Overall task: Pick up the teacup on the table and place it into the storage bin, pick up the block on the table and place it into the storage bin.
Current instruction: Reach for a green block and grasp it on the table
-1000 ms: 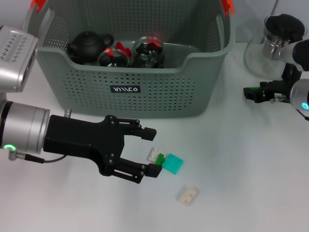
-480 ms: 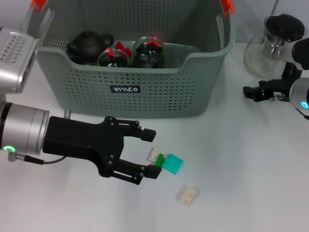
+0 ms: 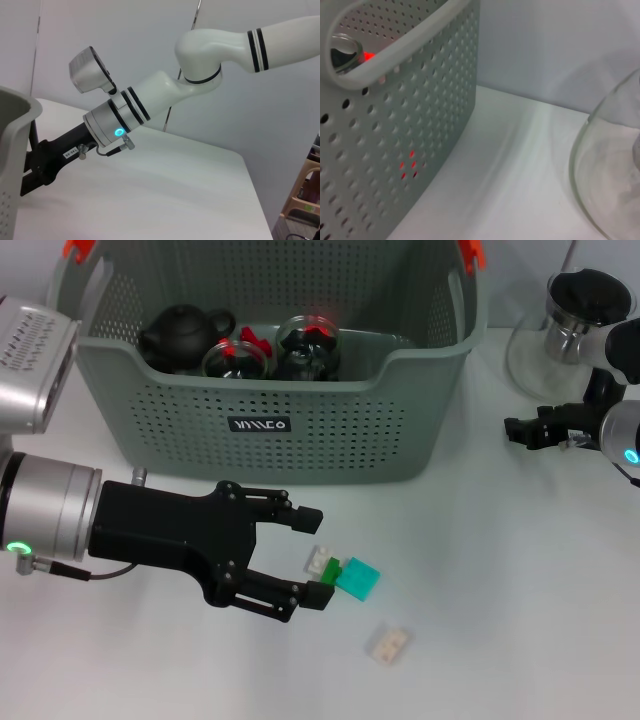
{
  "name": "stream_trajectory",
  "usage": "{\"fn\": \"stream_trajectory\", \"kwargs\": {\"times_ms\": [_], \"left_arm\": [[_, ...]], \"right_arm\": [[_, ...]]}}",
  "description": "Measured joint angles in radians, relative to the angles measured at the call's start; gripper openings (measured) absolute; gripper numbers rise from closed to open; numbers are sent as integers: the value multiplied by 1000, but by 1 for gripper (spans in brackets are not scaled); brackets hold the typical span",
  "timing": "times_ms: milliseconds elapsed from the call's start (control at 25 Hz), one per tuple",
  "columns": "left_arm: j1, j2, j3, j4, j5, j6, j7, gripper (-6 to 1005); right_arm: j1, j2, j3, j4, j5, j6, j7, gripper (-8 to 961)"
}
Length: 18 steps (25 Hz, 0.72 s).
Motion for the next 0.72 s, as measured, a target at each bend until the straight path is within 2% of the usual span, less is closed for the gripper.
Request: {"fn": "stream_trajectory", "kwargs": {"times_ms": [320, 440, 720], "left_arm": [[0, 0, 0, 0, 0, 0, 0, 865], [0, 0, 0, 0, 0, 2, -1, 865], [0, 0, 0, 3, 0, 9, -3, 865]], "right_arm": [[2, 0, -4, 2, 0, 0, 5, 516], [1, 0, -1, 3, 0, 0, 8, 429], [-4, 0, 2, -1, 1, -1, 8, 430]]}}
